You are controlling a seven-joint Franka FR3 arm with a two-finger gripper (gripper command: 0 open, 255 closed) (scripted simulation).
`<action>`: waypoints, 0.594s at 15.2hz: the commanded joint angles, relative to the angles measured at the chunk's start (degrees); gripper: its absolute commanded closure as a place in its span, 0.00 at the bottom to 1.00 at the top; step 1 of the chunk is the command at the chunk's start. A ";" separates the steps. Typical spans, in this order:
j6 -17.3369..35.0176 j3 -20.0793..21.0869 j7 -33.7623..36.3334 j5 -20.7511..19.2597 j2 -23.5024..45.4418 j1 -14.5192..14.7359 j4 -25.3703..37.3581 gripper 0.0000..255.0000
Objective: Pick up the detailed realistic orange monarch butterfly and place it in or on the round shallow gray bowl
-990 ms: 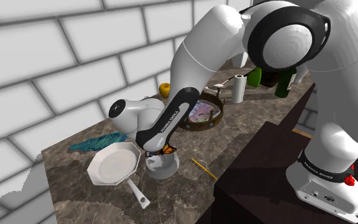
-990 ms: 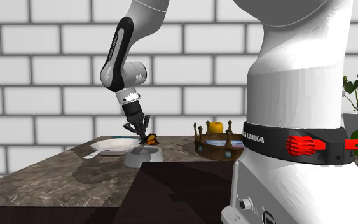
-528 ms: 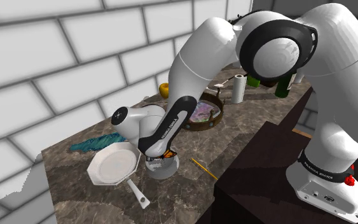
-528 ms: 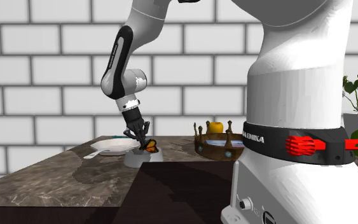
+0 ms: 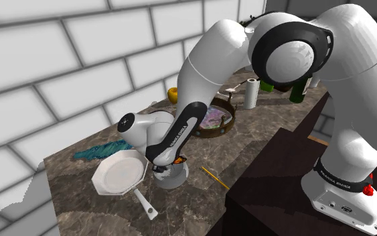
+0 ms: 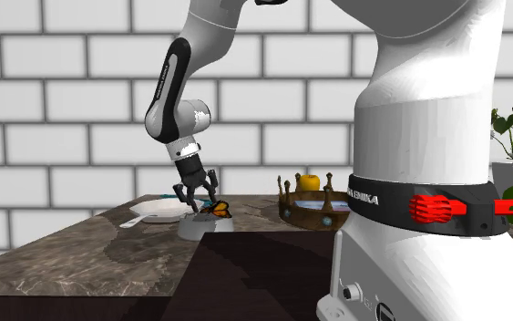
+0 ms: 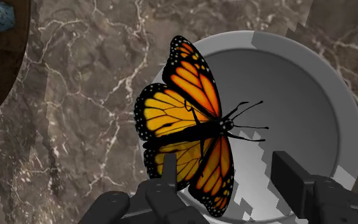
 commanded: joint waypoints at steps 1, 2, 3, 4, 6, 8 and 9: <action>0.00 0.00 -0.01 0.00 0.04 -0.01 -0.01 0.00; -0.03 0.00 -0.01 0.01 0.04 0.00 0.01 0.00; -0.03 0.00 -0.01 0.01 0.04 -0.01 0.01 0.00; 0.05 -0.01 0.01 -0.01 0.02 -0.01 -0.08 0.00; -2.61 0.44 -0.30 0.52 -2.37 0.47 0.08 0.00; -5.09 0.83 -0.59 1.00 -4.33 0.90 0.49 0.00; -5.09 0.83 -0.59 1.00 -4.33 0.90 0.49 0.00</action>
